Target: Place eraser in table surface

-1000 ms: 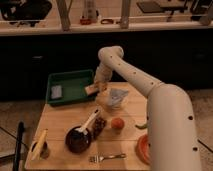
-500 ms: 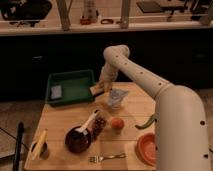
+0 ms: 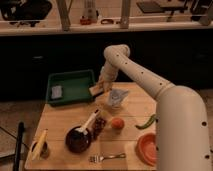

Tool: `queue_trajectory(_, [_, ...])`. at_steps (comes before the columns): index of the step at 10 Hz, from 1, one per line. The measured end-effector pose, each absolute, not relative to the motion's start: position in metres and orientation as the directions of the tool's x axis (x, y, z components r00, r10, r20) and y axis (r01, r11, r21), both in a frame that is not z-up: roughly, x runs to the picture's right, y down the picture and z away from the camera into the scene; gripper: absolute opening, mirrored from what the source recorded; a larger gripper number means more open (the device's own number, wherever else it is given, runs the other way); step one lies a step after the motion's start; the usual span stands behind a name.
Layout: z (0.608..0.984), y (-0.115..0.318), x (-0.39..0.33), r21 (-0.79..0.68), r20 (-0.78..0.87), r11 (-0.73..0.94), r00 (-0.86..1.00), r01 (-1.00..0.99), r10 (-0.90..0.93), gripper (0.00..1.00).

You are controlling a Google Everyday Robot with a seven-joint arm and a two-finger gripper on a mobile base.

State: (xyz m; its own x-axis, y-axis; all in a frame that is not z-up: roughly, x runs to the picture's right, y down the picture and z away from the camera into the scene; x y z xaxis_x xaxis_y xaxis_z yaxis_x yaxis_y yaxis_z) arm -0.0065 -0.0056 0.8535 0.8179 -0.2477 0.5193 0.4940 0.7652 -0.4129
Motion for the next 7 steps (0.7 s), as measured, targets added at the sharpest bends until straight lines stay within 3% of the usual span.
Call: queue_trajectory(7, [0.832, 0.017, -0.059, -0.340, 0.604, 0.702, 0.717, 0.626, -0.347, 0.00])
